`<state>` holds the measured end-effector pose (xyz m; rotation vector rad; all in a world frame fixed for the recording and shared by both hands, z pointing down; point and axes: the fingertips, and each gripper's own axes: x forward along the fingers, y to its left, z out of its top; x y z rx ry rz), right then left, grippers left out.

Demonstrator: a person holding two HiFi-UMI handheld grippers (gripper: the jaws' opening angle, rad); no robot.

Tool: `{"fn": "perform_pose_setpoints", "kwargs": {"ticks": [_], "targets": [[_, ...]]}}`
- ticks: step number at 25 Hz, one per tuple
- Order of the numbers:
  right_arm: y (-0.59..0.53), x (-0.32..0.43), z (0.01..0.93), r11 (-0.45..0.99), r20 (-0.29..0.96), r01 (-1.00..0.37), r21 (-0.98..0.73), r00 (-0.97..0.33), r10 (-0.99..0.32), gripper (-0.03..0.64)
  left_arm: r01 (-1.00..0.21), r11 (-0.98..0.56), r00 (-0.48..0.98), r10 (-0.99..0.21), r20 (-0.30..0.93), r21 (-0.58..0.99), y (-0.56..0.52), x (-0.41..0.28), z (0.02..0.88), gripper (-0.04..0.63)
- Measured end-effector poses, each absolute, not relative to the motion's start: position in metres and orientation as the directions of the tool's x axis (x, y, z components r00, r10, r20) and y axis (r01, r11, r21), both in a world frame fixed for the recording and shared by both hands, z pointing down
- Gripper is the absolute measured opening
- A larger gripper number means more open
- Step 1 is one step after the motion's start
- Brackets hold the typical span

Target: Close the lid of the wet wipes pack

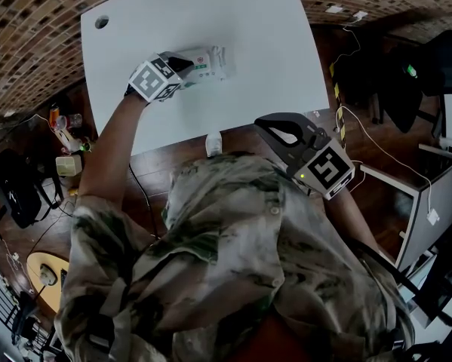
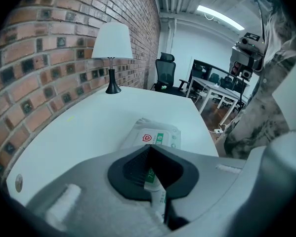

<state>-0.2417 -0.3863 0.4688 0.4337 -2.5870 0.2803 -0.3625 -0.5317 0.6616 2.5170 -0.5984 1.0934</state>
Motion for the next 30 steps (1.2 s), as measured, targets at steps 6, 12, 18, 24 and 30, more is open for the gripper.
{"fn": "perform_pose_setpoints", "kwargs": {"ticks": [6, 12, 18, 24, 30], "targets": [[-0.386, -0.244, 0.469, 0.931, 0.502, -0.345, -0.12, -0.83, -0.243, 0.003, -0.505, -0.855, 0.612, -0.257, 0.748, 0.119, -0.531, -0.362, 0.663, 0.005], [-0.386, -0.245, 0.468, 0.936, 0.497, -0.332, -0.118, -0.835, -0.233, 0.003, -0.529, -0.838, 0.616, -0.269, 0.741, 0.136, -0.534, -0.363, 0.661, 0.005], [-0.384, -0.24, 0.465, 0.946, 0.475, -0.305, -0.105, -0.851, -0.222, 0.003, -0.613, -0.769, 0.634, -0.342, 0.693, 0.181, -0.532, -0.368, 0.646, 0.003], [-0.373, -0.226, 0.457, 0.964, 0.445, -0.248, -0.092, -0.877, -0.183, 0.003, -0.679, -0.694, 0.682, -0.474, 0.557, 0.24, -0.515, -0.365, 0.58, 0.003], [-0.353, -0.202, 0.441, 0.986, 0.401, -0.153, -0.069, -0.909, -0.113, 0.003, -0.766, -0.598, 0.631, -0.625, 0.459, 0.238, -0.471, -0.359, 0.52, 0.003]]}}
